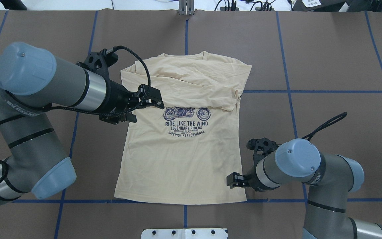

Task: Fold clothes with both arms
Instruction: 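Grip the hem corner nearest the robot with the right gripper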

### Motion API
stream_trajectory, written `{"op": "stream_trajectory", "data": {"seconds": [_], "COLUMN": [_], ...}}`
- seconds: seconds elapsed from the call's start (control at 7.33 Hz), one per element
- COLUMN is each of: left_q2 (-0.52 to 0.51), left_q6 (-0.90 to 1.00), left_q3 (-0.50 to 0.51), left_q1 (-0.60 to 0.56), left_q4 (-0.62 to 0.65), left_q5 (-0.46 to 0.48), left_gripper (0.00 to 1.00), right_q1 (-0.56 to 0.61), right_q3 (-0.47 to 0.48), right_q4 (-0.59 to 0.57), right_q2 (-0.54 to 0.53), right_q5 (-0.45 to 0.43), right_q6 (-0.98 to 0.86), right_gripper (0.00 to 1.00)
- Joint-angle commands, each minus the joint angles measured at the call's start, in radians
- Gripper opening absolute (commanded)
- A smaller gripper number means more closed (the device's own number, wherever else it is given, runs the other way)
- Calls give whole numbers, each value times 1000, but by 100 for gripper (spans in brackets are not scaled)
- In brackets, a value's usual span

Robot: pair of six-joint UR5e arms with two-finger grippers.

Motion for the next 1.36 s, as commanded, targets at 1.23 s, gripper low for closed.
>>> {"op": "stream_trajectory", "data": {"seconds": [1.23], "left_q2": [5], "left_q6": [0], "left_q3": [-9], "left_q1": [-7], "left_q4": [1], "left_q5": [0], "left_gripper": [99], "right_q1": [-30], "right_q3": [-11], "right_q4": [-2], "right_q2": [4], "right_q5": [51], "right_q6": [0], "right_gripper": [52]}}
